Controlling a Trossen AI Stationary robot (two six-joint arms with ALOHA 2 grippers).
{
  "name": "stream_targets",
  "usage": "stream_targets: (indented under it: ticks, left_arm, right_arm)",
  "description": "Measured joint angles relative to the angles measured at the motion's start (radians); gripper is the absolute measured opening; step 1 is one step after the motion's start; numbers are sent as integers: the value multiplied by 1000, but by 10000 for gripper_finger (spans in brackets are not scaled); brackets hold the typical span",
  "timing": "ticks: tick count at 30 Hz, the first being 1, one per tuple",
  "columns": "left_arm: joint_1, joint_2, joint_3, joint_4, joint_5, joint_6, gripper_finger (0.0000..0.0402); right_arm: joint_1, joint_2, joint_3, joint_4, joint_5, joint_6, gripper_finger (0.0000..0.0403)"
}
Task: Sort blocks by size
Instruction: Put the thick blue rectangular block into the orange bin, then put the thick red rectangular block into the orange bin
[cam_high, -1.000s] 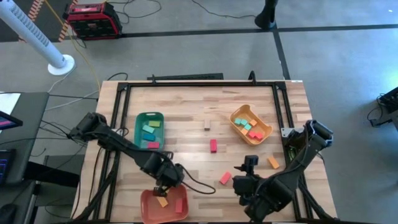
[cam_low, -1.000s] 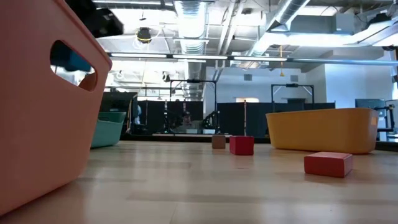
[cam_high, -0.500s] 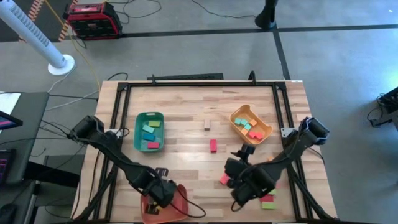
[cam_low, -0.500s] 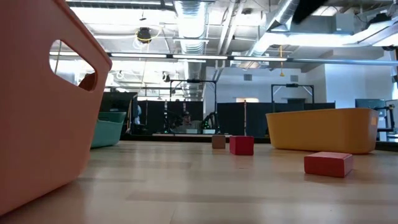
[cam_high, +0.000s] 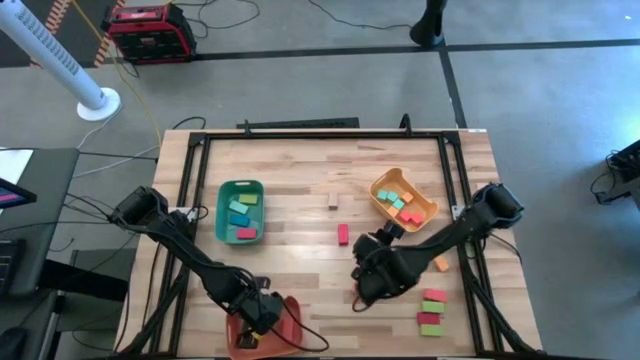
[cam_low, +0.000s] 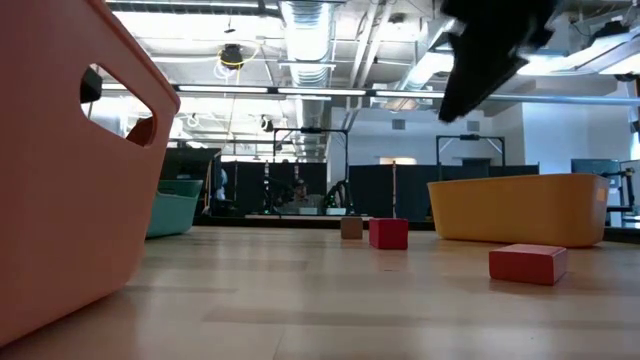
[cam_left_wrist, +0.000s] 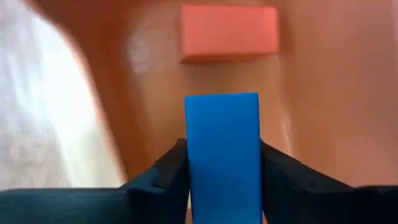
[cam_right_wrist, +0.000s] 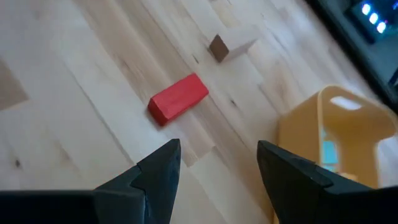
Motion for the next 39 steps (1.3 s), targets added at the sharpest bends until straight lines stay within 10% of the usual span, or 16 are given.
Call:
stream_targets:
  ticks: [14,39]
  left_arm:
    - [0,0,1,-67,-59,35,233]
    - [35,-179,1,-132,-198,234,236]
  right_arm:
    - [-177,0,-154,388,-117,-106,245]
    - [-306,0,-213,549,-270,-63,245]
